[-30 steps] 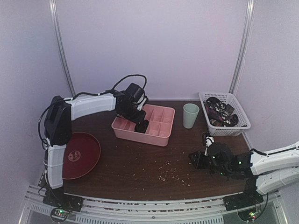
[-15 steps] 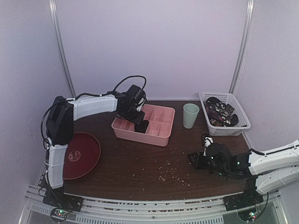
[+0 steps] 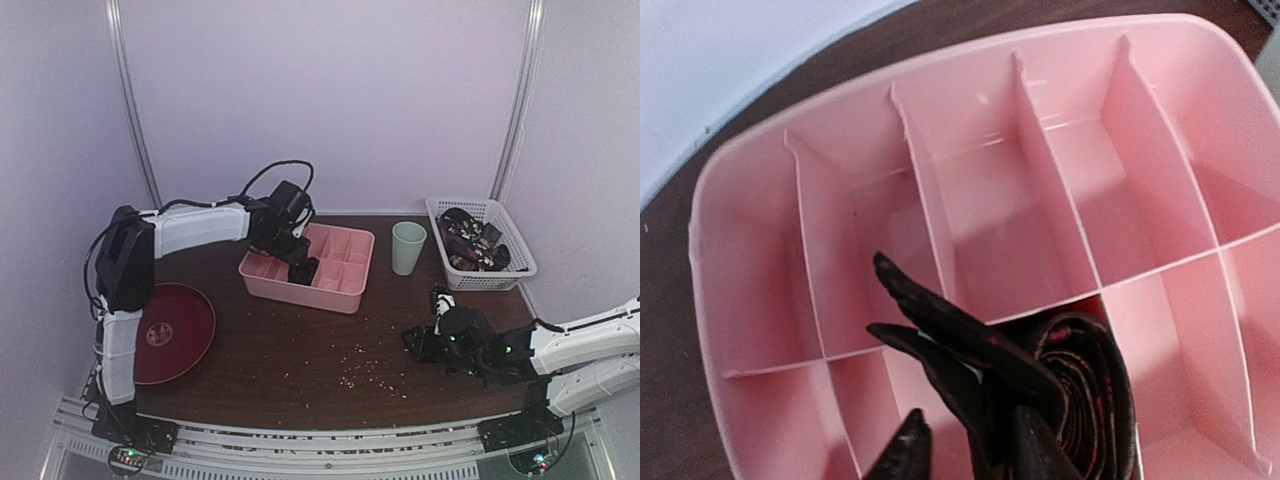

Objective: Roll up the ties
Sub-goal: Adjust the tie in the storage box, then move the storage box to the center of the board.

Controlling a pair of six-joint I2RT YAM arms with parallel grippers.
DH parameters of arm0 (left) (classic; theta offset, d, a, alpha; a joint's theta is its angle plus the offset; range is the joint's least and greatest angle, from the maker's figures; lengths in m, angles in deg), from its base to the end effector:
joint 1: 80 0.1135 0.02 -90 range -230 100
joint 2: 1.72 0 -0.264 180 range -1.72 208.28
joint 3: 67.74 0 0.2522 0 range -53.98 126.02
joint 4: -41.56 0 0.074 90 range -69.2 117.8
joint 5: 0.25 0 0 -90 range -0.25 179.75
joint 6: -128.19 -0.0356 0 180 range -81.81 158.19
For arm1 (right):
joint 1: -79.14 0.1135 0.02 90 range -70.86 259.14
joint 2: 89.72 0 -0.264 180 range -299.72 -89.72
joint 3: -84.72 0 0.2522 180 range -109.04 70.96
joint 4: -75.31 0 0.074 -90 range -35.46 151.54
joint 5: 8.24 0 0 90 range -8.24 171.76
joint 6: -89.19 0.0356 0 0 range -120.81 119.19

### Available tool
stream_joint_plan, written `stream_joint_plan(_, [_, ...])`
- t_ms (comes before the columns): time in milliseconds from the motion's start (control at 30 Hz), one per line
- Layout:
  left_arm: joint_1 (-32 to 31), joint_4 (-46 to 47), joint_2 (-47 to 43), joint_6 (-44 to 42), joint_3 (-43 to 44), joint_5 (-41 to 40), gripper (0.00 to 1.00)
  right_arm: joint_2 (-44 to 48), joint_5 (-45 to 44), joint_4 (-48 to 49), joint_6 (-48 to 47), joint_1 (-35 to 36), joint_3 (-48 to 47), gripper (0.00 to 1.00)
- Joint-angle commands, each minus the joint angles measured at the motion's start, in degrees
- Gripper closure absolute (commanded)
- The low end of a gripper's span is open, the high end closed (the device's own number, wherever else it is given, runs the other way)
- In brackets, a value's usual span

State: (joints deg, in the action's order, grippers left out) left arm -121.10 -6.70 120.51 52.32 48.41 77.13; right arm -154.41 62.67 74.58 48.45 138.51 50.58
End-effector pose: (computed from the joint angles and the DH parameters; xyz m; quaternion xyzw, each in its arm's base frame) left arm 0.3630 -0.3064 0.2218 0.1879 0.9280 -0.0484 0.3182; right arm 0.1202 0.1802 0.1681 0.0053 0.8633 0.3084 0.3994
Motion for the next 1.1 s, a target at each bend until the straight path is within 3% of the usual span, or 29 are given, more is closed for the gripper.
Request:
stream_joint_plan(0, [-0.26,3.69,-6.09,1.32,-0.2,-0.14,0.62,0.97,-0.83,-1.36,-0.65,-0.13,-2.0,0.73])
stream_joint_plan(100, [-0.25,3.64,-8.24,1.9,-0.7,-0.88,0.53,1.92,-1.43,-2.45,-1.08,-0.1,-2.3,0.73])
stream_joint_plan(300, [-0.26,5.5,-16.5,2.51,-7.63,1.23,0.44,1.59,-1.5,-4.23,-1.78,-0.11,-6.12,0.72])
stream_joint_plan(567, [-0.02,8.76,-27.72,2.41,-22.95,1.87,0.26,-12.5,1.25,-1.21,-4.0,0.19,-16.72,0.73])
stream_joint_plan(633, [0.35,9.65,-30.64,2.48,-26.61,1.82,0.17,-18.1,1.5,-0.96,-4.67,0.16,-20.21,0.73])
stream_joint_plan(667, [0.6,10.11,-31.97,2.48,-28.3,1.81,0.05,-20.34,1.47,-0.97,-4.97,0.15,-22.09,0.73])
stream_joint_plan(700, [0.95,10.51,-33.3,2.48,-29.91,1.78,0.02,-22.62,1.26,-0.99,-5.18,0.17,-23.75,0.73])
stream_joint_plan(1067, [4.49,15.97,-44.25,1.38,-43.66,5.12,0.02,-42.64,-1.56,-1.5,-7.98,-3.83,-40.16,0.75])
